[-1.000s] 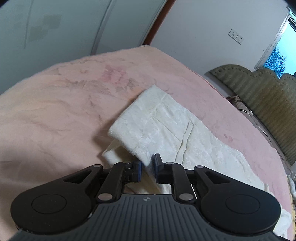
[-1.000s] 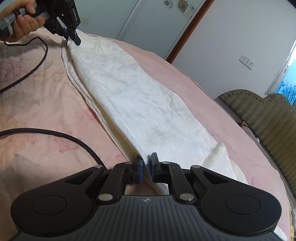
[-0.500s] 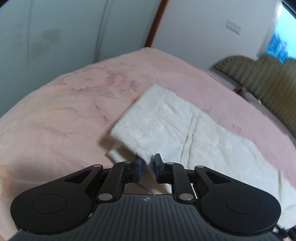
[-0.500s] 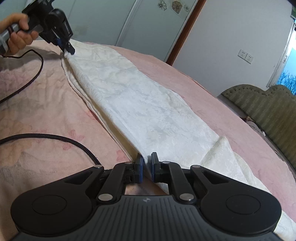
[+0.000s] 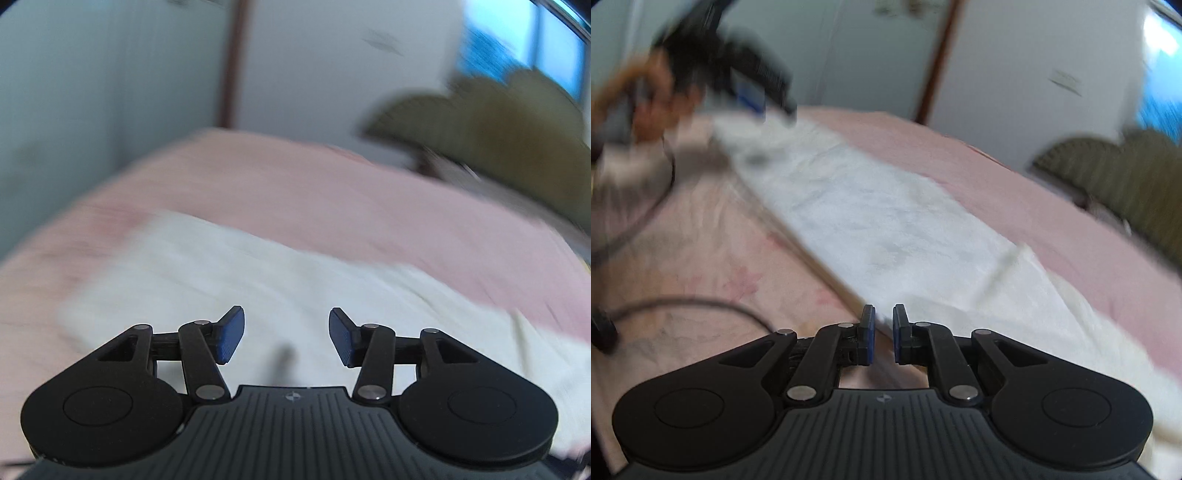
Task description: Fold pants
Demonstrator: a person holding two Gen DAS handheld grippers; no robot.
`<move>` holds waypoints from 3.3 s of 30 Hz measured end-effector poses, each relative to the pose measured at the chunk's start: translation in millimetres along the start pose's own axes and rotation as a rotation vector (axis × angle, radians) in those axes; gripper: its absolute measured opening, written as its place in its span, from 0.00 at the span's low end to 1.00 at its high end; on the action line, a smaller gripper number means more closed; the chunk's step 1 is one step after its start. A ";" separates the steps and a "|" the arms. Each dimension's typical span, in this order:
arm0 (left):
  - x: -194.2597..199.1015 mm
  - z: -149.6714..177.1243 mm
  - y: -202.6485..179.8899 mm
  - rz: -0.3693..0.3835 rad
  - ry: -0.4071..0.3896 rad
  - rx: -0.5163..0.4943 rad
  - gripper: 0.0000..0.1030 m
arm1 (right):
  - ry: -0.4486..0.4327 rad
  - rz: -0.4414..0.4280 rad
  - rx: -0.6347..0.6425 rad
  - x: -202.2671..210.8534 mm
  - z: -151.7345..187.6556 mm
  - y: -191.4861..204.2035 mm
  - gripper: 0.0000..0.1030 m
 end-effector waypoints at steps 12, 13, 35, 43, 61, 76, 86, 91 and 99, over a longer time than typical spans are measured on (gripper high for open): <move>-31.1 31.0 -220.0 0.274 -0.053 -0.458 0.59 | -0.377 0.231 -1.249 96.3 64.1 -255.5 0.53; -31.5 36.8 -230.0 0.263 -0.067 -0.501 0.59 | -0.366 0.190 -1.300 89.5 67.9 -261.9 0.53; -52.0 47.1 -227.1 0.279 -0.076 -0.445 0.76 | -0.091 0.157 -1.064 -81.4 -56.5 -321.8 0.78; -52.9 46.9 -226.9 0.281 -0.074 -0.442 0.77 | -0.280 0.109 -1.174 -10.6 -38.8 -322.2 0.79; -54.8 47.6 -227.6 0.283 -0.072 -0.438 0.79 | -0.362 0.018 -1.332 -60.0 -28.2 -356.6 0.78; -44.3 42.8 -230.3 0.408 -0.138 -0.398 0.79 | -0.342 0.254 -1.182 -21.8 -31.2 -353.5 0.07; 25.3 58.5 -300.0 0.567 -0.312 -0.695 0.88 | -0.431 0.320 -1.182 62.7 -10.1 -337.6 0.07; 16.0 85.6 -331.3 0.416 -0.387 -0.913 0.71 | -0.466 0.307 -1.188 85.2 -5.3 -327.8 0.07; -15.6 85.7 -335.4 0.481 -0.252 -0.845 0.13 | -0.422 0.323 -1.194 90.8 15.9 -330.9 0.07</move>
Point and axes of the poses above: each gripper's, at about its wrist camera, not at the fingertips, and x roughly against the way its jaws point, y to its left, z to its underside, the point moved 9 cm from there along -x, roughly the way its jaws point, and after that the axes turned 11 degrees about -x, right-handed, at the moved point
